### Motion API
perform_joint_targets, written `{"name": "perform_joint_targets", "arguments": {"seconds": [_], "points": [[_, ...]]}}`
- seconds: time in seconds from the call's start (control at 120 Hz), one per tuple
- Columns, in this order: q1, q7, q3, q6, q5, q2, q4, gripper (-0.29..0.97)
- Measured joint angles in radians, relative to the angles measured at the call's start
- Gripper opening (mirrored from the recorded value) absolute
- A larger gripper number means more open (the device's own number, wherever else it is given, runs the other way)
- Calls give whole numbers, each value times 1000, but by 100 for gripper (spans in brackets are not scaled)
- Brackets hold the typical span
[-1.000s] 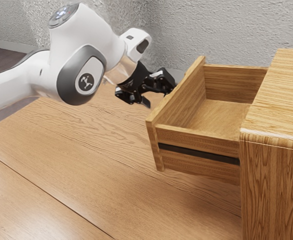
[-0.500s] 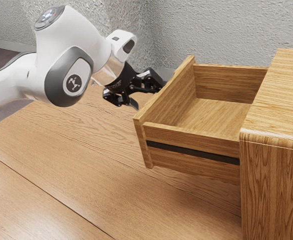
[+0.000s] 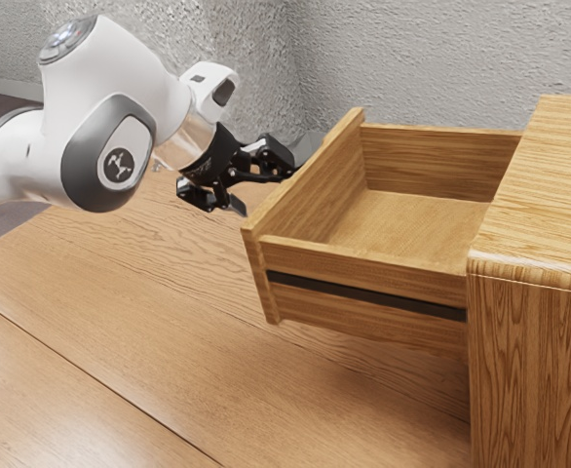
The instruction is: Pull the drawer handle with one arm to open the drawer
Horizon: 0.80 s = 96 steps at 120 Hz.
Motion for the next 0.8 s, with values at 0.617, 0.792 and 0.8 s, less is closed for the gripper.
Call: {"name": "perform_joint_targets", "arguments": {"seconds": [0.617, 0.792, 0.8], "points": [[6, 0, 5, 0, 34, -39, -23, 51], [-1, 3, 4, -6, 113, -62, 1, 51], [-1, 3, 3, -7, 119, -63, 4, 51]]}}
